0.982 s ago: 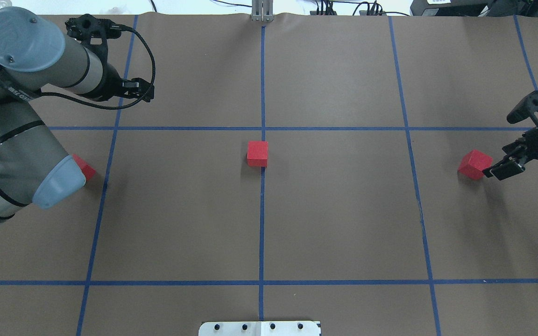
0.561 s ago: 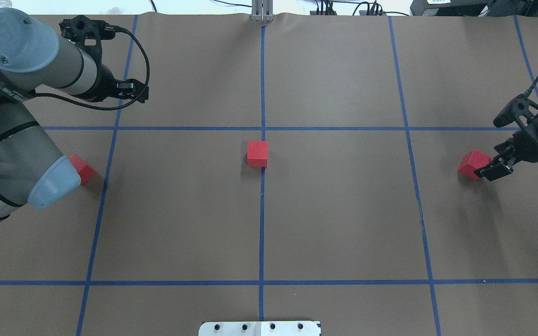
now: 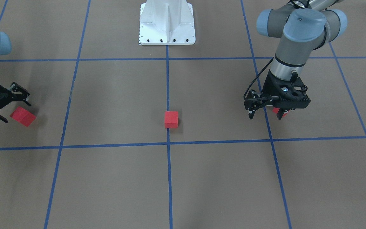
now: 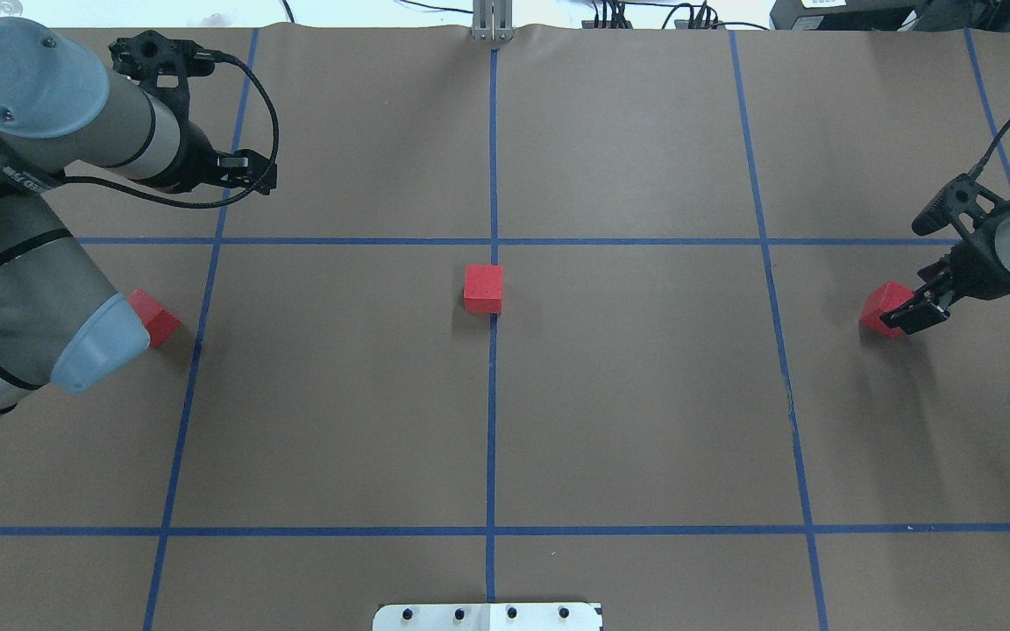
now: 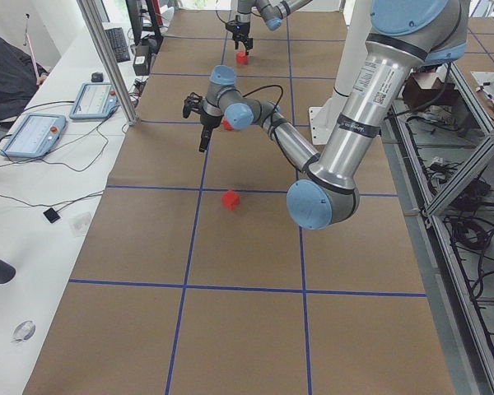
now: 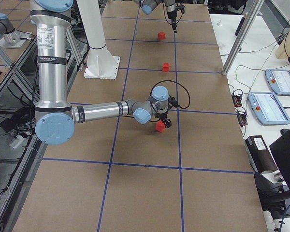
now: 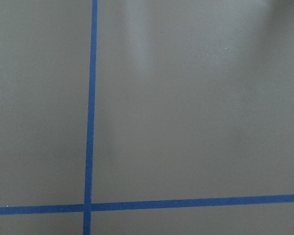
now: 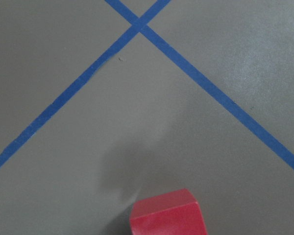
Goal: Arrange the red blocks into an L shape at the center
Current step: 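Grasp the red cube with the right gripper and lift it, then carry the red cube toward the center cube with the right gripper, then lower the red cube beside the center cube, nearer the robot, and release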
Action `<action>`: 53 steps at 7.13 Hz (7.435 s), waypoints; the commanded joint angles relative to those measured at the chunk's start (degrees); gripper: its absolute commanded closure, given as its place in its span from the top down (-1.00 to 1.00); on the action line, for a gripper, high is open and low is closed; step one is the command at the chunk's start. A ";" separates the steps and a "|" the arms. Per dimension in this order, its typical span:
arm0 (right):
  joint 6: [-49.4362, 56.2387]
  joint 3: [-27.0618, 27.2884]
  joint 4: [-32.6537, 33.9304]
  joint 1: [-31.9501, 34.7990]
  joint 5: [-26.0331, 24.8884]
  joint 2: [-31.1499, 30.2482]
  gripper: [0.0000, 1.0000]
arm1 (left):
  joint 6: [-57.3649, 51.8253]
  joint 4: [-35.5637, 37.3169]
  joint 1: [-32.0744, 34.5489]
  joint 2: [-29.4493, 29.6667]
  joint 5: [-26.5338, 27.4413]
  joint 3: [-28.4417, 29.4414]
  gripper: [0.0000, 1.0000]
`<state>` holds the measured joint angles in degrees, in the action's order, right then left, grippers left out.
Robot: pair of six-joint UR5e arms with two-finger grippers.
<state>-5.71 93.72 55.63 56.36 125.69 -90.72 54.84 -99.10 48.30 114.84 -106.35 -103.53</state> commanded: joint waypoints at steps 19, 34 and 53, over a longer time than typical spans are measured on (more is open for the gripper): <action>-51.39 6.47 23.12 -18.19 -9.91 31.70 -1.00 | -18.11 -0.39 11.81 -7.70 -10.81 1.40 1.00; -70.85 -7.94 30.43 -32.54 -28.91 47.92 -1.00 | -18.02 -8.48 11.73 -9.46 -10.81 6.59 1.00; -67.59 -10.76 27.25 -32.02 -31.03 47.83 0.66 | -18.02 -8.48 11.73 -9.37 -10.81 6.59 1.00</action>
<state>-73.45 82.97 82.92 24.29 94.67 -42.97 36.83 -107.58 60.03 105.47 -117.16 -96.94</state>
